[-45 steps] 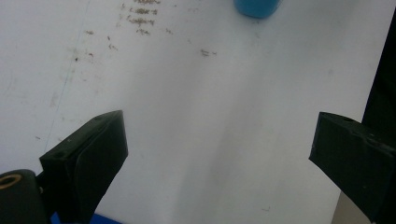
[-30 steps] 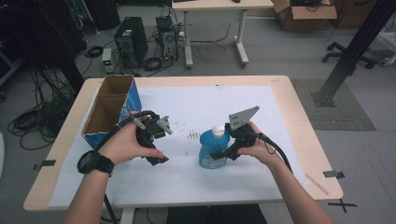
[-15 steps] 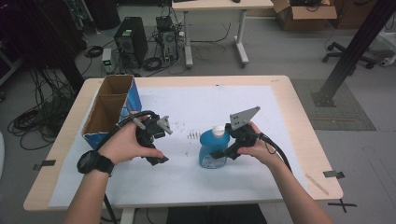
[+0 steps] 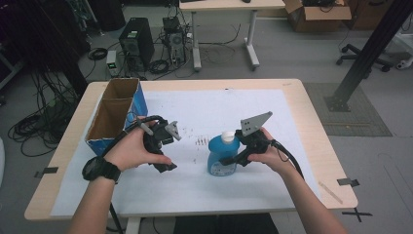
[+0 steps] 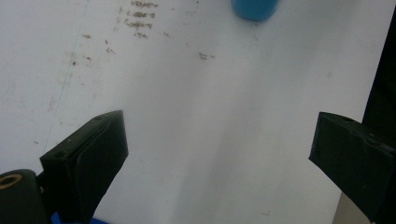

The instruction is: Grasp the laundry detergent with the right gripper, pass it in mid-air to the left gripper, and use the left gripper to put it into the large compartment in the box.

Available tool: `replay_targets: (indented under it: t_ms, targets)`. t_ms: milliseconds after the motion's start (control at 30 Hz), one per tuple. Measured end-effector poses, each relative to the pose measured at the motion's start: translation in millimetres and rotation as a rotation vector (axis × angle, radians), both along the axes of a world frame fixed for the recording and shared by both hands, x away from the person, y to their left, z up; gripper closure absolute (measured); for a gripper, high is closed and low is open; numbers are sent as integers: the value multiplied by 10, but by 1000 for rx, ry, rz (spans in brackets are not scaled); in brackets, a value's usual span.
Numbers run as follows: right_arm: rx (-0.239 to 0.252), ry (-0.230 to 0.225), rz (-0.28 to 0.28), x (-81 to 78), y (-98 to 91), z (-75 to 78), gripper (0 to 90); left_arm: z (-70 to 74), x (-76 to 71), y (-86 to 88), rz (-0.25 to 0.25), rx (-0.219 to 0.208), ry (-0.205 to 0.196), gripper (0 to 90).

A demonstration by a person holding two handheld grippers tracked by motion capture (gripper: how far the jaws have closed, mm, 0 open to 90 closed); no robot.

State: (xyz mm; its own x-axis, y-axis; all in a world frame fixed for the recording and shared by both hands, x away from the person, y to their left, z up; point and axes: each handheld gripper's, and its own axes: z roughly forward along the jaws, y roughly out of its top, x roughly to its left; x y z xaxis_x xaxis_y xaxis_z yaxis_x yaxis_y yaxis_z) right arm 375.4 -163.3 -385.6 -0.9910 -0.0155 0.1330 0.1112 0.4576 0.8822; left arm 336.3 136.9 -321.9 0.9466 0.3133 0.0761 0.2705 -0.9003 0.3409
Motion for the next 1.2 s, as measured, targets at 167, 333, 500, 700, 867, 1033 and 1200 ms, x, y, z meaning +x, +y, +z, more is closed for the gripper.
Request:
replay_targets:
  t_ms: [167, 333, 500, 700, 867, 1033, 1200]
  targets:
    - [1, -3, -2, -4, 4, -4, 347, 6, 0, 0, -2, 0, -3, 46]
    - [-4, -2, -4, -4, 5, -11, 367, 10, -1, 2, -2, -1, -4, 46]
    - [-6, -6, -4, -7, 2, -9, 378, 18, -1, 9, 0, -5, -7, 46]
    - [-10, -21, -6, -17, 3, 4, 388, 30, -5, 7, -1, -5, -8, 46]
    - [-9, -37, -28, -29, 0, 34, 407, 57, -3, 9, -2, -7, -11, 46]
    - [-26, -34, -37, 6, 36, 83, 417, 99, 3, 8, -5, -9, -16, 45]
    - [-22, -41, -42, 33, 69, 212, 420, 142, 7, 17, -5, -13, -21, 46]
